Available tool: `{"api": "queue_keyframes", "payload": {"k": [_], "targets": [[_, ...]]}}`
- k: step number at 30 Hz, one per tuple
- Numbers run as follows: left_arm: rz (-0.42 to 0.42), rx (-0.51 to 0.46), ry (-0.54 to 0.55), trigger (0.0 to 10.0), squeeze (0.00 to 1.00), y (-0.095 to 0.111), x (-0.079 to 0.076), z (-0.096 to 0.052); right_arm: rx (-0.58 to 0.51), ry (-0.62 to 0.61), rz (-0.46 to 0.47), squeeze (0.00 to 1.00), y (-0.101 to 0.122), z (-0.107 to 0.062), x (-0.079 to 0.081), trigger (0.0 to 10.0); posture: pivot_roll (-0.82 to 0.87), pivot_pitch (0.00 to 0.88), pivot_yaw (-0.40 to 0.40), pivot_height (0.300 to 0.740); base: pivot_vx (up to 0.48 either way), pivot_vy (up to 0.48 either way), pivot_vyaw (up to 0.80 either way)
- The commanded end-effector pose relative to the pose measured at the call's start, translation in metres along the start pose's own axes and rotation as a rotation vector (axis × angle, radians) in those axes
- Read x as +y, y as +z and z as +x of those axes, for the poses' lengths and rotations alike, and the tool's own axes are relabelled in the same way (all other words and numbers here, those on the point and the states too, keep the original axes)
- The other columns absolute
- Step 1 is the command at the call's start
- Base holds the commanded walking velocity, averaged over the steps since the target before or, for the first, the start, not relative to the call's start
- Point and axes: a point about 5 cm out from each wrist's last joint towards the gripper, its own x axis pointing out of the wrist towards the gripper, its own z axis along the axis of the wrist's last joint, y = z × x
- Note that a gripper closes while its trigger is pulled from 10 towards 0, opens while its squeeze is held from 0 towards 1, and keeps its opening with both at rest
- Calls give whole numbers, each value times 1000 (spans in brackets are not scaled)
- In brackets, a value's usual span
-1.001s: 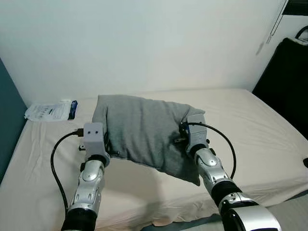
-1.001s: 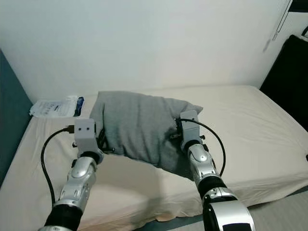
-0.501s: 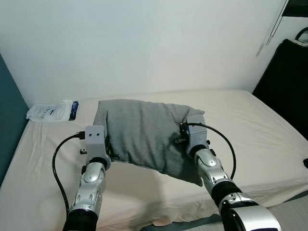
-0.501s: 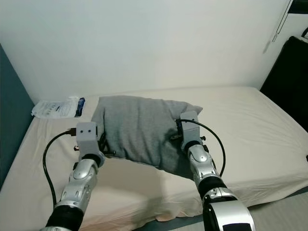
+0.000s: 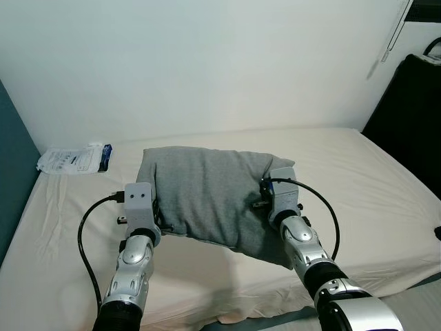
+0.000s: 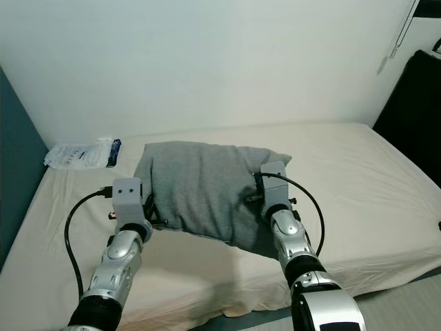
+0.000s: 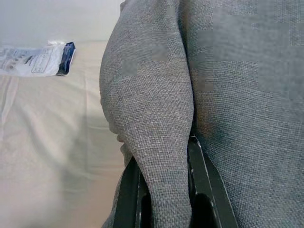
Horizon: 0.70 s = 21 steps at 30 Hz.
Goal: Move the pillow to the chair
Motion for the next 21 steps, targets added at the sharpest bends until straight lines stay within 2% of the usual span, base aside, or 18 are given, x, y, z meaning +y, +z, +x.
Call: {"api": "queue_keyframes", "payload": {"k": [1,5,8,21], "targets": [[47,-44,-71,10000,0,8,-15,0,-7,33,18,0,0,0,6,10000,-26,0,-81,740,0,0,-800],[49,-48,-65,10000,0,7,-14,-1,-3,28,40,0,-2,-1,5,10000,-14,0,-94,740,0,0,-800],[30,-50,-24,10000,0,7,-7,-2,-1,38,36,0,-3,-1,8,10000,-3,0,-102,740,0,0,-800],[43,-57,-13,10000,0,8,-2,-4,6,50,54,0,-3,0,13,10000,12,0,-106,740,0,0,-800]]}}
